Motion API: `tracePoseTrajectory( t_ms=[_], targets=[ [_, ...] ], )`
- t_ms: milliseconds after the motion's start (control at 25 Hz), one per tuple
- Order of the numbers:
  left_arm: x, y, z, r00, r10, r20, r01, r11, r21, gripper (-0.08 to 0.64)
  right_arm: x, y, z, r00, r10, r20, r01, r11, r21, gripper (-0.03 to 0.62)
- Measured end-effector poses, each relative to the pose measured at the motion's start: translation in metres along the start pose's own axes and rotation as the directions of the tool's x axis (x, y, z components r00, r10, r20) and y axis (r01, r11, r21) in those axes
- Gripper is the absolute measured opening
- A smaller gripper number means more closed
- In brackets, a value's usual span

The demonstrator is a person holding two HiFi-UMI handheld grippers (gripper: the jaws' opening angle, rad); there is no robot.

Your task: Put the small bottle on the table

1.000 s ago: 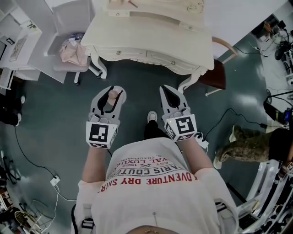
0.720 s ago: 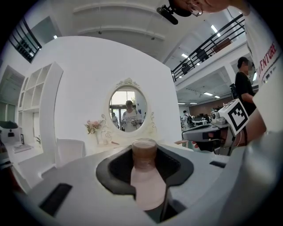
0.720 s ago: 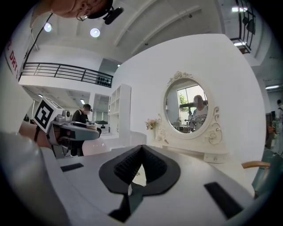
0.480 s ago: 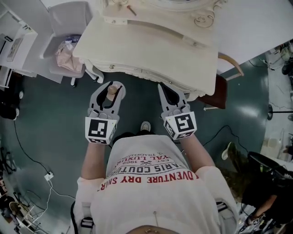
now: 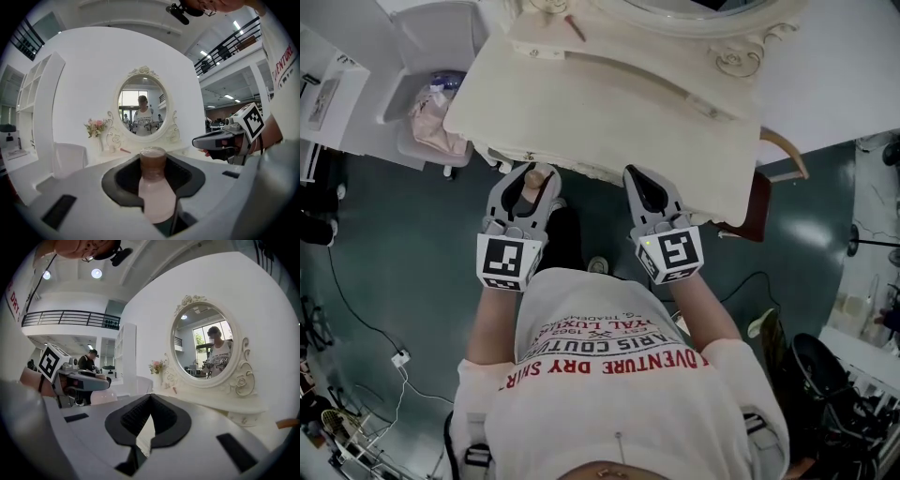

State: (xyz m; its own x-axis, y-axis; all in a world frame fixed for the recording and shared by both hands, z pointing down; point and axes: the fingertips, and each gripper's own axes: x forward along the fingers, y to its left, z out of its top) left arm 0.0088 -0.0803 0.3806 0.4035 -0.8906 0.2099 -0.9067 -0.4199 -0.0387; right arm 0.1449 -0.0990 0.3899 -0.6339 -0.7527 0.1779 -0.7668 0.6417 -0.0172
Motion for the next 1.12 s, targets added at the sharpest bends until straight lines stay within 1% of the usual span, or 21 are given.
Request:
tracePoseTrajectory(
  t_ms=[120,280,400,480,680,800,960,1120],
  targets=[
    [0.029,0.028,0.003,1.000,-0.012,-0.004,0.012,1.000,0.002,0.141,0.039,-0.011,0.006,1.000,-0.005,-0.003,0.005,1.000,0.010,-0.002],
    [0.070,0.078,0.006,1.000,-0.026,-0.017,0.026,1.000,0.014,0.141,0.100,-0.026,0.017,1.000,-0.018,-0.003,0.018,1.000,0.023,-0.002],
    [0.101,0.114,0.012,0.999,-0.040,-0.018,0.040,0.999,0.019,0.141,0.144,-0.037,0.022,0.999,-0.028,-0.014,0.029,0.999,0.032,-0.002],
    [0.119,0.137,0.008,0.998,-0.054,-0.028,0.054,0.998,0.015,0.141,0.171,-0.043,0.021,0.999,-0.033,-0.029,0.034,0.999,0.038,-0.002],
    [0.160,0.188,-0.018,0.995,-0.068,-0.077,0.068,0.998,-0.005,0.141,0.234,-0.056,0.010,0.997,-0.039,-0.070,0.042,0.998,0.051,-0.002],
    [0.185,0.214,-0.034,0.992,-0.084,-0.093,0.083,0.996,-0.012,0.141,0.270,-0.062,0.000,0.996,-0.027,-0.088,0.031,0.998,0.046,-0.002],
    [0.207,0.237,-0.057,0.990,-0.103,-0.100,0.104,0.995,0.002,0.141,0.306,-0.065,-0.015,0.994,-0.022,-0.108,0.028,0.998,0.054,-0.002],
    [0.230,0.255,-0.082,0.986,-0.115,-0.122,0.118,0.993,0.015,0.141,0.334,-0.070,-0.028,0.992,-0.026,-0.122,0.031,0.999,0.042,-0.002]
  ],
)
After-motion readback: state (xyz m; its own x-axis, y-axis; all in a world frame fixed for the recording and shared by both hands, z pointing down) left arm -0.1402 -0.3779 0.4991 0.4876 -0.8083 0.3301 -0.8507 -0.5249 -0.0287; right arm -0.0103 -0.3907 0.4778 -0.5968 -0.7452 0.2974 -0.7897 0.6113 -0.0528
